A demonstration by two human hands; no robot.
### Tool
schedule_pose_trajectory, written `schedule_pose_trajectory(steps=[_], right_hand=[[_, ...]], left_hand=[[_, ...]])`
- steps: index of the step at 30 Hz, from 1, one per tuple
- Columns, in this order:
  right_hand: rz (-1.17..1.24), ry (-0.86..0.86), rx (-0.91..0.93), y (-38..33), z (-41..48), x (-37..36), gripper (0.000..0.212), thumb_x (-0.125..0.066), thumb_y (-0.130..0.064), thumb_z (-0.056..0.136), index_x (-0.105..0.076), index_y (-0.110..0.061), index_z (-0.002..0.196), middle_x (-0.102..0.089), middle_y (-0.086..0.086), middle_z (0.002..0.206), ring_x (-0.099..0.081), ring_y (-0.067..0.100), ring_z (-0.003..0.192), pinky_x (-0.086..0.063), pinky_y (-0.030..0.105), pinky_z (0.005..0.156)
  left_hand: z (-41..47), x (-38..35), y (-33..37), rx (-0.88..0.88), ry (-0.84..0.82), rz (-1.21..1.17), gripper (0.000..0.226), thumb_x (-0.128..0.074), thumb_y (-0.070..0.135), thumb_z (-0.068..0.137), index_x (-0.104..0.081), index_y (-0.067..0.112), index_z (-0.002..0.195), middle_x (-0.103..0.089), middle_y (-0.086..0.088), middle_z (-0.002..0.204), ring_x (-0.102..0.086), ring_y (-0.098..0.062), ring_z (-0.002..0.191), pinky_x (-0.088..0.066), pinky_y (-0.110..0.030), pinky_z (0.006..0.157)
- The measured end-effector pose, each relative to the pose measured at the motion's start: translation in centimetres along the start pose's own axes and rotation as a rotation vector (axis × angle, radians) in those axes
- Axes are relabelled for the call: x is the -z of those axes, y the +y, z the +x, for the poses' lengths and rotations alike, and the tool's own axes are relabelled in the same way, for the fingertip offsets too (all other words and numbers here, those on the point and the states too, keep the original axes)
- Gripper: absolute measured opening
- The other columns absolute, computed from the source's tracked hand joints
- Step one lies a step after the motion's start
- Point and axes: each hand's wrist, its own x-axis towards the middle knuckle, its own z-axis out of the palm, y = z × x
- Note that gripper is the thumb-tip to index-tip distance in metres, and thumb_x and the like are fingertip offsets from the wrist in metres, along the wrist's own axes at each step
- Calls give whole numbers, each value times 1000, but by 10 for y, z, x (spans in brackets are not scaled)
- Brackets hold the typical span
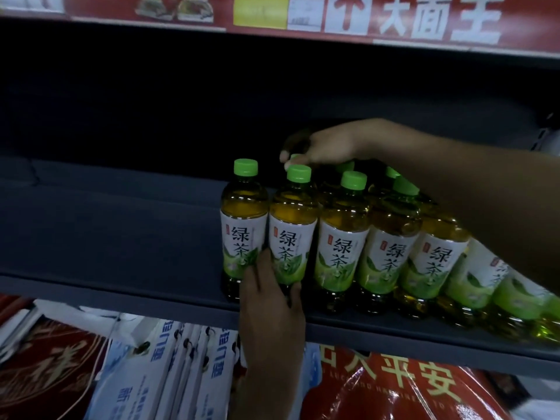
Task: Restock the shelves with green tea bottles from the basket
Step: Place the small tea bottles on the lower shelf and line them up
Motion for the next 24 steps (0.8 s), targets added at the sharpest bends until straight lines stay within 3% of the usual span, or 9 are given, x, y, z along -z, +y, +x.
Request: schedule_pose_trajectory(steps=[2,4,6,9,12,14,16,20,24], right_hand=[[-6,42,93,-2,2,-2,23,-53,-42,96,-63,-35,115,-59,-9,122,-51,16,118,-38,37,104],[31,52,130,-2,3,-3,17,-55,-36,97,-63,-36,112,-57,-12,120,-48,12,117,-36,32,101],[6,37,118,-1,3,-3,16,-57,-43,94,-64,-39,108,-58,-10,122,-49,13,118,-36,34,105],[-39,-22,69,1,4,1,54,-56,-71,72,-63,-40,116,-60,-5,128,-52,20,122,-37,46,109],[-76,24,89,-17,-4,6,78,-47,-81,74,-52,-34,136,-52,-3,141,-46,20,131,-35,44,111],[-29,78,174,-33,-10,8,64,-44,-74,84,-53,-33,133,-58,-10,127,-55,12,118,-42,34,101],[-28,105,280,-52,-18,4,48,-51,-63,89,-56,-35,127,-60,-16,115,-59,6,106,-47,28,91],[-316,172,275,-62,-27,-5,54,-69,-53,82,-54,-31,129,-55,-12,101,-52,12,95,-41,25,66],[-435,76,176,-44,-37,-6,48,-71,-42,84,-57,-30,127,-51,-11,101,-49,13,98,-40,29,75]], left_hand=[[0,-2,0,-23,11,-3,66,-72,17,84,-41,15,142,-47,-5,133,-46,-24,126,-43,-34,98],[0,-4,0,-27,8,-4,66,-72,16,84,-42,15,142,-48,-6,133,-47,-25,126,-42,-32,97],[-1,-5,0,-35,-1,-2,65,-72,17,84,-41,15,142,-47,-6,133,-47,-24,126,-40,-28,94],[-1,3,0,-41,36,-53,62,-71,21,85,-43,17,139,-44,-3,133,-46,-19,124,-36,-23,94],[9,20,-9,-8,210,-150,61,-75,19,79,-46,15,133,-45,-5,120,-46,-16,112,-43,-29,88],[20,27,-25,28,193,-173,72,-80,13,74,-43,18,137,-45,-4,119,-45,-14,111,-41,-31,88],[28,31,-39,88,26,-236,85,-81,13,75,-35,32,143,-48,3,127,-45,-11,119,-41,-31,94],[32,33,-48,88,-101,-294,90,-79,11,77,-29,43,144,-52,15,136,-48,-6,126,-43,-33,103],[31,29,-46,87,-89,-282,90,-79,12,77,-28,44,144,-53,13,136,-48,-9,127,-44,-35,102]])
